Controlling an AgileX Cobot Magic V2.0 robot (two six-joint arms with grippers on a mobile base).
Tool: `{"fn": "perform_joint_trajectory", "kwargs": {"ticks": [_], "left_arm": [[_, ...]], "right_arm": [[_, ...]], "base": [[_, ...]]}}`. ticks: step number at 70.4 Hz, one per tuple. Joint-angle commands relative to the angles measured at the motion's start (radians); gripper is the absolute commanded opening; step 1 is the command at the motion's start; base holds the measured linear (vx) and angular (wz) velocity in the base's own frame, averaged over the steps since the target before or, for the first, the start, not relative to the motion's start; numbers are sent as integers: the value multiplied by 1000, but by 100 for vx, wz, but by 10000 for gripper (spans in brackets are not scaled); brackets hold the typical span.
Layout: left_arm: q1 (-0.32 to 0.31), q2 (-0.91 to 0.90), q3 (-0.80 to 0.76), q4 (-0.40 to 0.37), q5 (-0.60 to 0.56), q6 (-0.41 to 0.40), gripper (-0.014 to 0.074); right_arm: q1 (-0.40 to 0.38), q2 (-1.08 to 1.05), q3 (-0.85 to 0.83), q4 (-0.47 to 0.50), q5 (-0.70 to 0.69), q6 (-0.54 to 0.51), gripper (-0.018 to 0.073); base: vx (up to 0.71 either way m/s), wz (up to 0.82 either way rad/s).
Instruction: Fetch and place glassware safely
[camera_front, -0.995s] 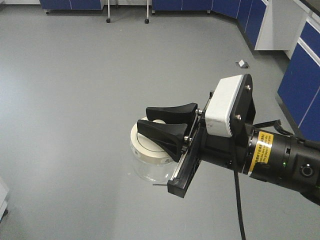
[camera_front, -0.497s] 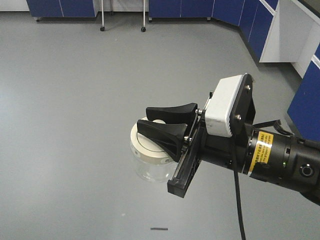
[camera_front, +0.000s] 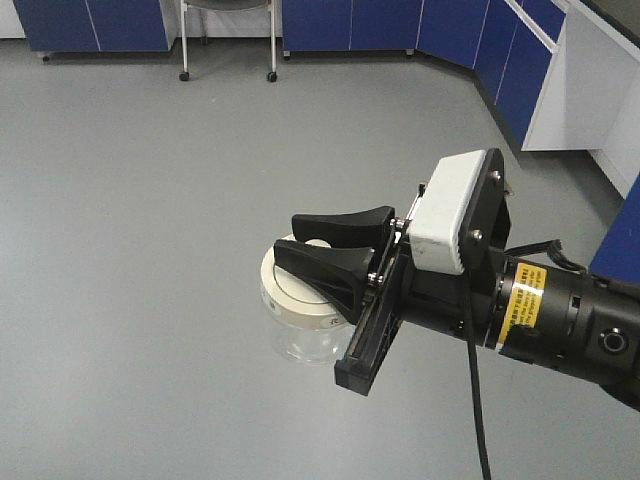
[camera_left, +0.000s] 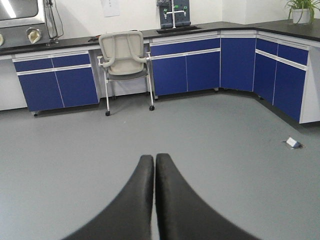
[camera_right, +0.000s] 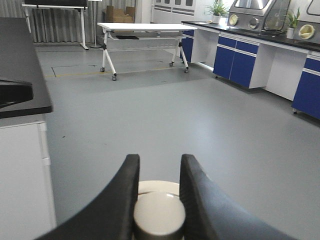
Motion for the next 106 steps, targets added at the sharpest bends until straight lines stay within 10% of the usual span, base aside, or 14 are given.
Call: {"fn": "perform_joint_trajectory", "kwargs": {"ticks": [1,106], "left_arm": [[2,12,-30,-9,-70,-5,-7],[2,12,-30,-9,-71,-5,-7]], "right_arm": [[2,-30,-29,47,-65,0,-3],[2,-30,-29,47,-64,0,-3]], "base": [[48,-4],[50,0]]}}
